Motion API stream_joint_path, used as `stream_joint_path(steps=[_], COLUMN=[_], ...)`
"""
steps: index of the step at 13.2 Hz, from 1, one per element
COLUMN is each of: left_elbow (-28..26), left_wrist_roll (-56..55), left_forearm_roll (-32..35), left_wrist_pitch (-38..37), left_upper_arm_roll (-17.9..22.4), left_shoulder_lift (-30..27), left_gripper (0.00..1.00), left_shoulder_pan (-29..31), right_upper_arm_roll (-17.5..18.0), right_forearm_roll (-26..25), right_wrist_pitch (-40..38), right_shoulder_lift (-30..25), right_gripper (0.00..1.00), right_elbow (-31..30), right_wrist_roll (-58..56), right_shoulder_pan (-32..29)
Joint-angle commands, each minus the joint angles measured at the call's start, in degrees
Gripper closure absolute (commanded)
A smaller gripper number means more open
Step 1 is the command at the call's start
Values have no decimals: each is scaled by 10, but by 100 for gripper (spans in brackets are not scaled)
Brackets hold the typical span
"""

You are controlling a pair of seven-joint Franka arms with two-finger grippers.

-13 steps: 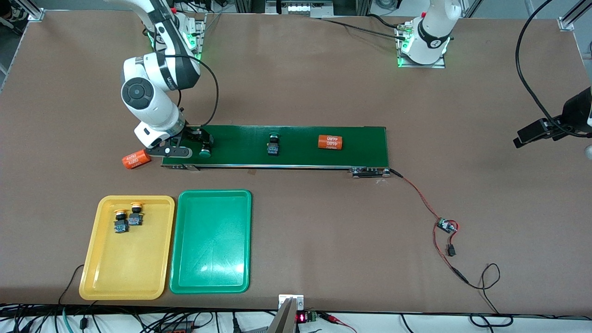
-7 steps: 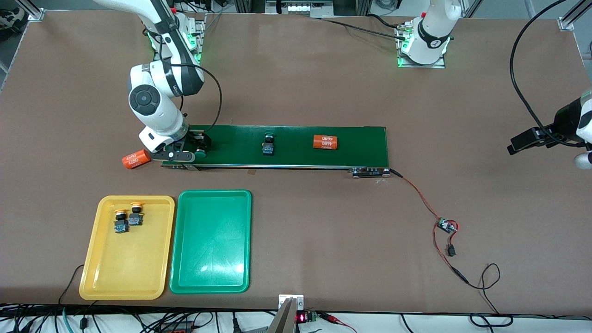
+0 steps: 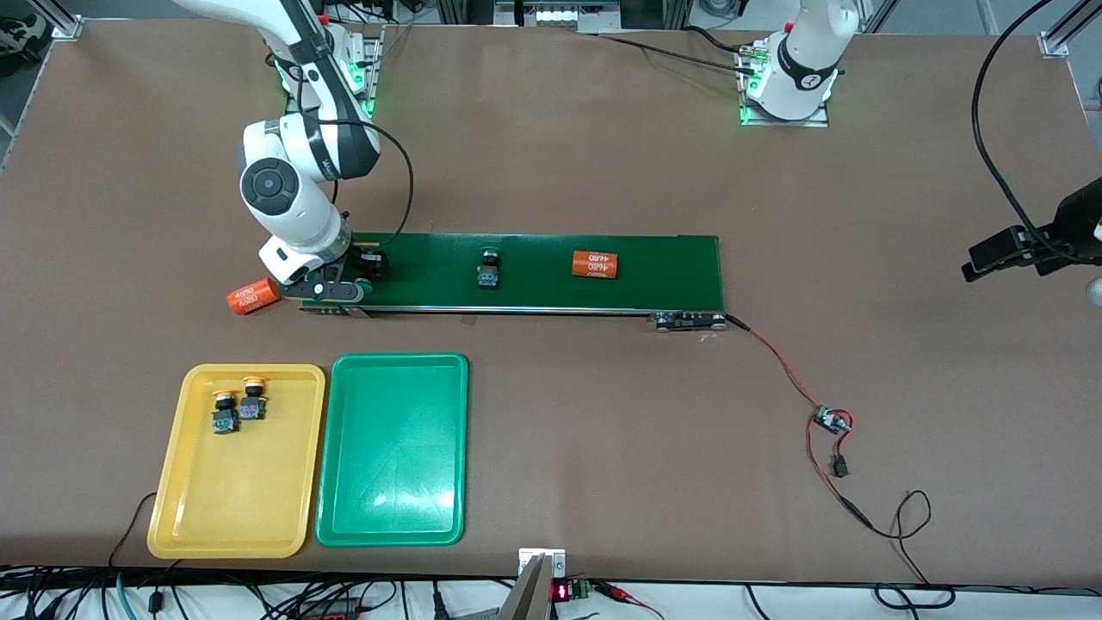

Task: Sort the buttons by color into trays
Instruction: 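Lift the green-cap button and carry it over the green tray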

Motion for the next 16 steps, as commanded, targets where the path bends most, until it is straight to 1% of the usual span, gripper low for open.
stream_joint_path(steps=[1, 2, 3, 6, 8, 9, 10, 11, 13, 14, 15, 16], left_elbow=[10, 10, 9, 4, 6, 5, 5, 5, 5, 7, 7, 7], left_wrist_roll=[18, 18, 14, -14, -6, -6, -6, -6, -6, -7, -7, -7], left_forearm_roll=[-7, -7, -7, -6, -5, -5, -5, -5, -5, -5, -4, -4], left_wrist_pitch=[-11, -11, -14, -25, -32, -33, -37, -44, -46, -46, -47, -47], left_upper_arm_roll=[-1, -1, -1, -2, -4, -4, -1, 1, 3, 0, -4, -4], left_shoulder_lift=[-1, -1, -1, -4, -4, -5, -5, -5, -4, -5, -5, -5], left_gripper=[0, 0, 0, 0, 0, 0, 0, 0, 0, 0, 0, 0], left_shoulder_pan=[1, 1, 1, 1, 1, 1, 3, 3, 3, 3, 2, 2], right_upper_arm_roll=[-1, -1, -2, -5, -5, -5, -5, -5, -5, -5, -5, -5], right_forearm_roll=[-6, -6, -6, -6, -6, -6, -5, -2, 8, 16, 33, 47], right_wrist_pitch=[1, 0, -1, -3, -36, -53, -76, -107, -158, -167, -168, -160], right_shoulder_lift=[-3, -3, -4, -6, -4, 1, 19, 48, 135, 179, 214, 241], right_gripper=[83, 91, 96, 97, 97, 97, 97, 97, 97, 97, 97, 97], right_elbow=[-2, -1, 1, 21, 65, 97, 147, 205, 338, 389, 427, 448], right_wrist_roll=[-5, -4, -5, -17, -30, -42, -62, -80, -92, -92, -93, -93], right_shoulder_pan=[-2, -2, -4, -7, -9, -10, -13, -16, -24, -27, -30, -30])
